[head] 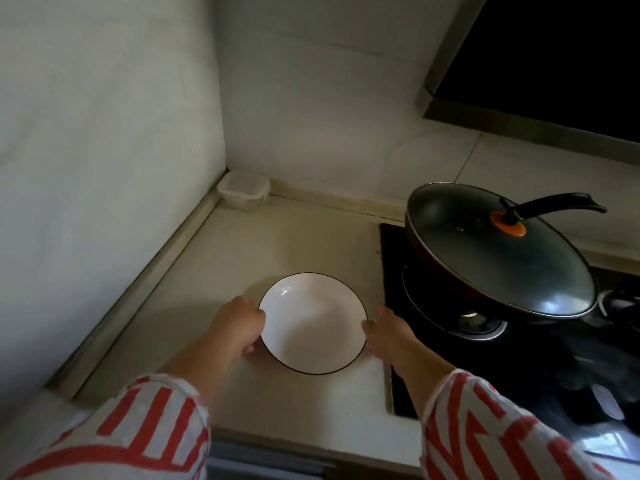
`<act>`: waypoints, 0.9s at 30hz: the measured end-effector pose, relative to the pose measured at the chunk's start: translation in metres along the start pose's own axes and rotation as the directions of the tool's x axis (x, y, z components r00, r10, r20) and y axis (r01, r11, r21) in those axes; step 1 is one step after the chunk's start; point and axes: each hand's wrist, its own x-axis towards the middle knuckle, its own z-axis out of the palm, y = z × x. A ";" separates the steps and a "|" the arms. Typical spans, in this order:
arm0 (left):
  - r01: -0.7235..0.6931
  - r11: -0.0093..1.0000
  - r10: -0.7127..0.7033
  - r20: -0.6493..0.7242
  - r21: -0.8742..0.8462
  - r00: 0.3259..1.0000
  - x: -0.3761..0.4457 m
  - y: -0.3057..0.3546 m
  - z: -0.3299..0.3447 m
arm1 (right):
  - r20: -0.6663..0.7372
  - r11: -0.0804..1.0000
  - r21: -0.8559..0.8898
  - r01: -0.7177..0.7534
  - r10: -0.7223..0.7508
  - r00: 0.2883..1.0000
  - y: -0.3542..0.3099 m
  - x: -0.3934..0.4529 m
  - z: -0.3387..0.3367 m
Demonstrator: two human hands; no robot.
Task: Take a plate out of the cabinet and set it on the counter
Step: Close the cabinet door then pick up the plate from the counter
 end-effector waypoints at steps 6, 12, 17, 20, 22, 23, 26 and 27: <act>-0.048 0.997 0.045 0.047 0.054 0.998 0.016 -0.001 0.009 | 0.100 0.993 0.102 -0.053 0.043 0.994 -0.016 0.016 0.000; -0.086 0.996 0.086 -0.013 0.008 0.996 0.047 0.015 -0.001 | 0.138 0.692 0.706 -0.149 0.072 0.988 -0.020 0.043 -0.001; -0.121 0.992 0.119 -0.062 -0.022 0.991 0.071 0.030 -0.006 | 0.138 0.651 0.745 -0.147 0.065 0.988 -0.032 0.063 -0.008; -0.110 0.994 0.107 -0.073 -0.029 0.992 0.082 0.033 -0.006 | 0.149 0.653 0.743 -0.150 0.057 0.987 -0.037 0.076 -0.004; -0.096 0.995 0.094 -0.085 -0.016 0.992 0.086 0.034 -0.006 | 0.123 0.671 0.729 -0.132 0.062 0.991 -0.040 0.082 -0.002; -0.094 0.995 0.093 -0.085 -0.018 0.992 0.089 0.034 -0.005 | 0.105 0.686 0.718 -0.120 0.063 0.992 -0.041 0.085 -0.002; -0.089 0.996 0.087 -0.086 -0.029 0.992 0.094 0.035 -0.004 | 0.089 0.697 0.706 -0.123 0.085 0.992 -0.044 0.093 -0.001; -0.091 0.995 0.088 -0.090 -0.030 0.992 0.095 0.035 -0.002 | 0.083 0.693 0.711 -0.120 0.087 0.993 -0.043 0.095 0.000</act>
